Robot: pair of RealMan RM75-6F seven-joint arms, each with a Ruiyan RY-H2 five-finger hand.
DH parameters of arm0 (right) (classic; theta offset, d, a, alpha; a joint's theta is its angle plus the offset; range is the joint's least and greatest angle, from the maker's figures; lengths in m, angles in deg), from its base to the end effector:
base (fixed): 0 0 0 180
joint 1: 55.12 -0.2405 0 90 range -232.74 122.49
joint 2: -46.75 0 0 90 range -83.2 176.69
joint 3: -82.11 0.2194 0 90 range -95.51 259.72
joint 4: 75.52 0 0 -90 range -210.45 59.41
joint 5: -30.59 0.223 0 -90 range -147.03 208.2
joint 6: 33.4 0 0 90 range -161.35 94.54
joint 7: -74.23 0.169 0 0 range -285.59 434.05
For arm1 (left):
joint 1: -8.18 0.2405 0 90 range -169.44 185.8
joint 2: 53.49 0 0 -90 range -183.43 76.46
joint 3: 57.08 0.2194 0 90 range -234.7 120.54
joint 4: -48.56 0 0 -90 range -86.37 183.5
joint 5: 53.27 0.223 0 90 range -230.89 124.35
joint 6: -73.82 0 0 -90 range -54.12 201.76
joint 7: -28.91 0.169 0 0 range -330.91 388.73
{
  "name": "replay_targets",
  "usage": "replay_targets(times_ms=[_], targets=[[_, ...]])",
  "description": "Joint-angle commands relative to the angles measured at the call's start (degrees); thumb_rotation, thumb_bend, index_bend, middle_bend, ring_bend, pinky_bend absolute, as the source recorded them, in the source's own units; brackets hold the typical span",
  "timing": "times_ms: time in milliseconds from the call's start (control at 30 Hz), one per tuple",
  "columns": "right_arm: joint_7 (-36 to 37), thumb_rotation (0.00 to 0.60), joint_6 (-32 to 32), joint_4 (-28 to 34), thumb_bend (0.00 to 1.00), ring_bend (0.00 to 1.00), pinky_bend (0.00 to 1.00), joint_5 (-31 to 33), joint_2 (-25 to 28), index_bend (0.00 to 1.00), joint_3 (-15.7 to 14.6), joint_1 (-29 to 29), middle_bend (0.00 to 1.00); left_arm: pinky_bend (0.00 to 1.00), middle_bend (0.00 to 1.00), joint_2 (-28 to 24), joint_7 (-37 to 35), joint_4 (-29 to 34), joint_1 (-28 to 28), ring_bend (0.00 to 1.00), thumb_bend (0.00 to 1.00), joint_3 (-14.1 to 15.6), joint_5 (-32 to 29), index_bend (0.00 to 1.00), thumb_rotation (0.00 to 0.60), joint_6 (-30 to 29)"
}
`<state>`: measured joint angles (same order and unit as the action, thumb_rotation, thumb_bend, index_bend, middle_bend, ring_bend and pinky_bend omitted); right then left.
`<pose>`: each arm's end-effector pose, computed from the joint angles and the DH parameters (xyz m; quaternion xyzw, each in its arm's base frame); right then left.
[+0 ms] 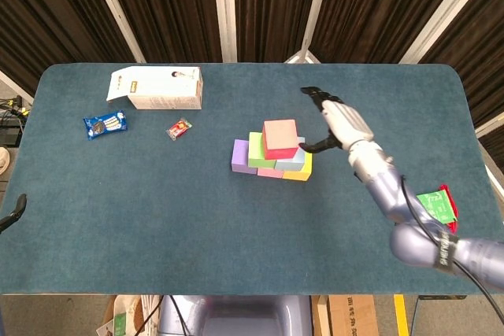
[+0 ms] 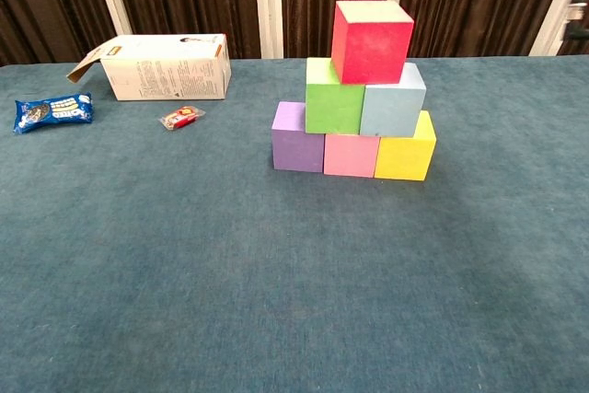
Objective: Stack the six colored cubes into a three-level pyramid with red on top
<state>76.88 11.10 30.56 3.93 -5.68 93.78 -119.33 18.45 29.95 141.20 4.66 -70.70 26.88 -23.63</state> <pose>-0.0561 -0.4029 0.1078 0.6063 -0.5633 0.4193 0.3732 -0.2626 0.2246 0.1647 -0.4398 -0.3374 -0.5051 0.6616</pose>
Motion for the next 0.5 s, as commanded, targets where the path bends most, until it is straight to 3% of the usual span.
replay_targets(times_ms=[33, 300, 500], targets=[[0.0, 0.600, 3.9, 3.9, 0.26, 0.00, 0.00, -3.8, 3.7, 0.00, -0.7, 4.8, 0.00, 0.00, 0.00, -0.3, -0.7, 0.1, 0.0, 0.00, 0.35, 0.3, 0.3, 0.08, 0.600, 0.4], [-0.1, 0.600, 13.9, 8.1, 0.26, 0.00, 0.00, -14.7, 8.4, 0.00, -3.6, 15.6, 0.00, 0.00, 0.00, -1.4, -3.1, 0.0, -0.3, 0.00, 0.35, 1.7, 2.3, 0.08, 0.600, 1.8], [-0.1, 0.600, 25.6, 7.5, 0.26, 0.00, 0.00, -27.3, 5.5, 0.00, -8.0, 26.4, 0.00, 0.00, 0.00, -2.4, -3.1, 0.0, -0.6, 0.00, 0.35, 2.8, 3.0, 0.08, 0.600, 3.3]])
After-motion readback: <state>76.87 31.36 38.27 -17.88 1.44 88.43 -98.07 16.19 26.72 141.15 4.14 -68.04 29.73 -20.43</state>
